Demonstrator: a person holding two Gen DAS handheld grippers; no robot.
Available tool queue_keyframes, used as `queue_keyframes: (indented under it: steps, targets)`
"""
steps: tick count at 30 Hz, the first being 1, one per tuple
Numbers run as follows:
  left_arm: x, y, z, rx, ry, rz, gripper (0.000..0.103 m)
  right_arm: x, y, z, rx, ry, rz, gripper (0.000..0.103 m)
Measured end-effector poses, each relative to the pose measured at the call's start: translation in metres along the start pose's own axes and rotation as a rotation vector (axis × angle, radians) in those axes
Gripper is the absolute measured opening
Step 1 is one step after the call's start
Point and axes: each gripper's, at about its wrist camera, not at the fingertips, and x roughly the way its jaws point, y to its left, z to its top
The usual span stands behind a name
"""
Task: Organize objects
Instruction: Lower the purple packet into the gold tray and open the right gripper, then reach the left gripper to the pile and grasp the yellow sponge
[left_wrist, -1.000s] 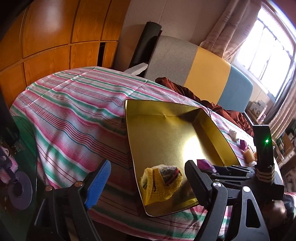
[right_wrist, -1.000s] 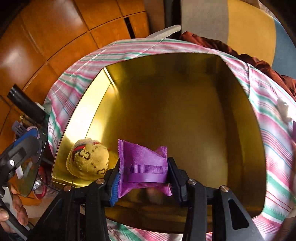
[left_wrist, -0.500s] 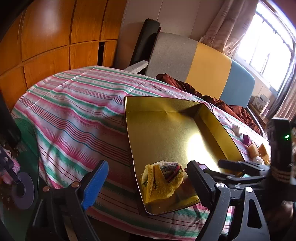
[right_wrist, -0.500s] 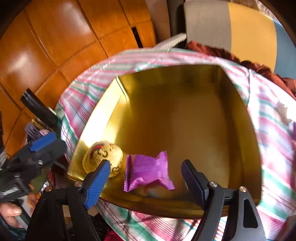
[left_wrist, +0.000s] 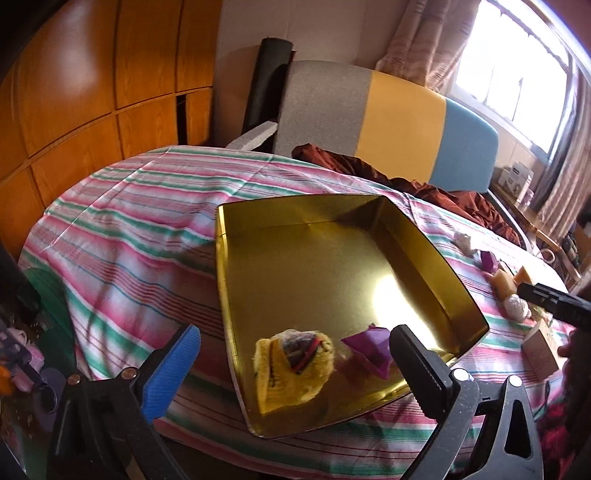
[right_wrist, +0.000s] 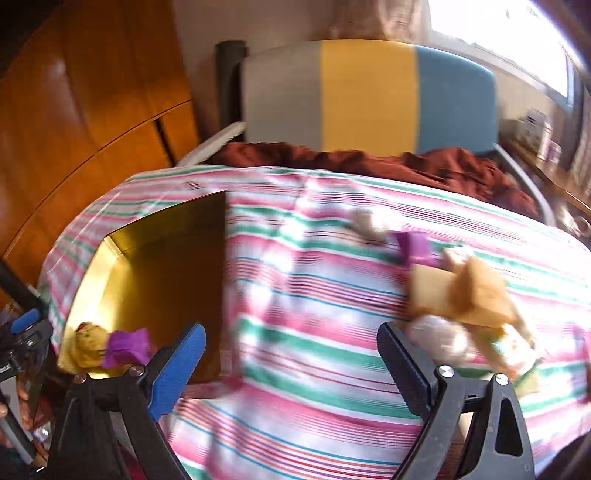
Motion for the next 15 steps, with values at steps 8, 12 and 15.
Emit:
queue_keyframes:
  steps: [8, 12, 15]
  targets:
    - [0.001, -0.046, 0.007, 0.11, -0.029, -0.112, 0.103, -0.033, -0.12, -0.009, 0.221, -0.042, -0.169, 0.096]
    - [0.003, -0.074, 0.011, 0.156, -0.021, -0.191, 0.103, -0.043, -0.169, -0.027, 0.389, -0.073, -0.195, 0.096]
    - [0.006, -0.1, 0.013, 0.203, 0.005, -0.254, 0.103, -0.046, -0.2, -0.043, 0.566, -0.089, -0.144, 0.096]
